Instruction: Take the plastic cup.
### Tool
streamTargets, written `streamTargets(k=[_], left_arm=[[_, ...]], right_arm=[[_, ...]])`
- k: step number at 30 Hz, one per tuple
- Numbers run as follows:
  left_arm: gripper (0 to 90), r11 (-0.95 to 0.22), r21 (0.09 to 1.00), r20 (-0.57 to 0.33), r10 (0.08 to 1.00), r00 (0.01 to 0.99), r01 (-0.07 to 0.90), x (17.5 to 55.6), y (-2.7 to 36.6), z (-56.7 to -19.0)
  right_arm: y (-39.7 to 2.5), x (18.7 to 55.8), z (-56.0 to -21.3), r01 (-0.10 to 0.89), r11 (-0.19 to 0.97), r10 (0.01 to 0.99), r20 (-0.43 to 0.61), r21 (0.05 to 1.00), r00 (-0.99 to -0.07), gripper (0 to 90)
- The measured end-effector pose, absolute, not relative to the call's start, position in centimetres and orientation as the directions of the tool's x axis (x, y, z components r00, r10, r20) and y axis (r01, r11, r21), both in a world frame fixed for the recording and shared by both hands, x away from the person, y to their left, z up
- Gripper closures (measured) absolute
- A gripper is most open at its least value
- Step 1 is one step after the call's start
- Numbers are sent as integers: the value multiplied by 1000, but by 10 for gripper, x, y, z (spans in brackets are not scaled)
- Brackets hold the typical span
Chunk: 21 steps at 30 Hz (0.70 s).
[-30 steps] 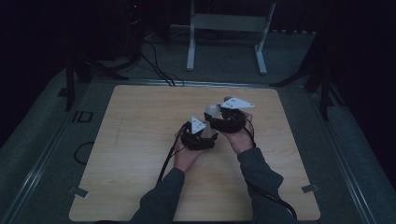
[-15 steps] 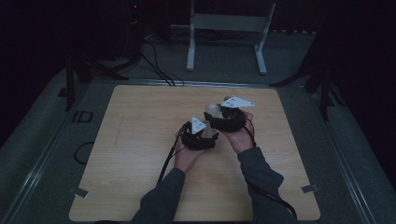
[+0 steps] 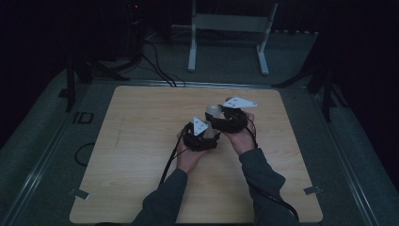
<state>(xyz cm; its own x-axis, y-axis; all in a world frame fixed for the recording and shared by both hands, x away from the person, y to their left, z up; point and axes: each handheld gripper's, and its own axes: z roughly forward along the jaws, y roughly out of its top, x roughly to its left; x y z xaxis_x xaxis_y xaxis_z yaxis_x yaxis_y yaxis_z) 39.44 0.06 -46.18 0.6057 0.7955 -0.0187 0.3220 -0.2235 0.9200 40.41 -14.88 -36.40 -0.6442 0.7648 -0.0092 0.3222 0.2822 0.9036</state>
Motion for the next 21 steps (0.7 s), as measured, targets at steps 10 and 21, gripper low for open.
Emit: streamTargets(k=[10, 21], left_arm=[[211, -237, 914, -13, 794, 608, 330, 394, -1, -463], [199, -250, 905, -18, 787, 616, 345, 393, 0, -464]], right_arm=[[-150, 403, -355, 302, 273, 763, -14, 913, -646, 399], [-150, 401, -345, 282, 272, 762, -27, 920, -647, 401]])
